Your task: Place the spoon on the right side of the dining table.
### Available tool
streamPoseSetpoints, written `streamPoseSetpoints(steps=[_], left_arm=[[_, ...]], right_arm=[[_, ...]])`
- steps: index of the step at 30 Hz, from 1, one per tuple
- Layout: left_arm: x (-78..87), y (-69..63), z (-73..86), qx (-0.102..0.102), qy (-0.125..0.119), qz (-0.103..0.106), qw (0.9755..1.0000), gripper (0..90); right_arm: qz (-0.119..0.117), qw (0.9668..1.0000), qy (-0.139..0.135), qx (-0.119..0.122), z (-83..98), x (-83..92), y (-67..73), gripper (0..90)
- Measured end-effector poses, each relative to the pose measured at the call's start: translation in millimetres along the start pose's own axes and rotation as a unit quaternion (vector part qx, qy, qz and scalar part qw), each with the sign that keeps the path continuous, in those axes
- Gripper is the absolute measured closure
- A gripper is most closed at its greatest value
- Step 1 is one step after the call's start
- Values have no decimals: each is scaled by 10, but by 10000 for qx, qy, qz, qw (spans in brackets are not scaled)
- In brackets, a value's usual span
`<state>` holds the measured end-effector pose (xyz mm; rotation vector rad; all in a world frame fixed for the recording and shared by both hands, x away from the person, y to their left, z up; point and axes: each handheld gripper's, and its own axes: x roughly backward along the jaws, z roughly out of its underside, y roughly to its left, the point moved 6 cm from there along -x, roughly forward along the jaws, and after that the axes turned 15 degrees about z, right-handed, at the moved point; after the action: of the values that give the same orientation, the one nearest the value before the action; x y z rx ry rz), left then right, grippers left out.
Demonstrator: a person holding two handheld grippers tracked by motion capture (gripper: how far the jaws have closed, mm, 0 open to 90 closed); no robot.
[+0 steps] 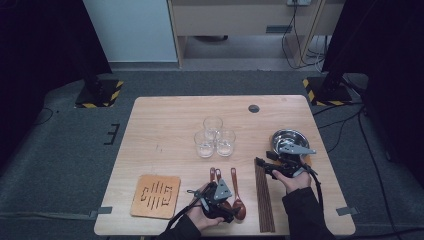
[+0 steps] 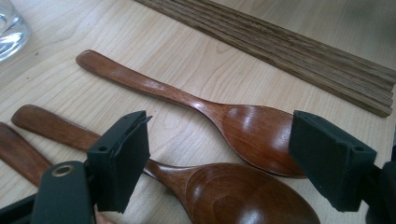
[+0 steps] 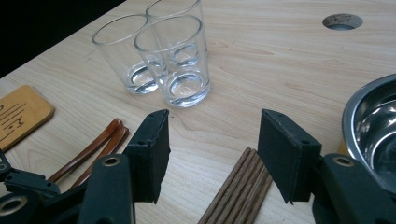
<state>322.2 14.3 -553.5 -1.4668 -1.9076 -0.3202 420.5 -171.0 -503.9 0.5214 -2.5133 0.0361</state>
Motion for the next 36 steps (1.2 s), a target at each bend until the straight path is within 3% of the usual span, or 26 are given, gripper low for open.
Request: streamPoseSetpoints(steps=[10, 15, 36], left_arm=[[-84, -28, 26, -23, 139, 88, 9999, 196], [-116, -31, 42, -35, 175, 128, 9998, 196], [-195, -56, 57, -181, 198, 0, 9996, 203]], right_arm=[[-204, 9997, 139, 87, 36, -104, 167, 446], [-305, 9994, 188, -17, 64, -140, 199, 447], [-802, 9946, 641, 128, 225, -298, 501, 456]])
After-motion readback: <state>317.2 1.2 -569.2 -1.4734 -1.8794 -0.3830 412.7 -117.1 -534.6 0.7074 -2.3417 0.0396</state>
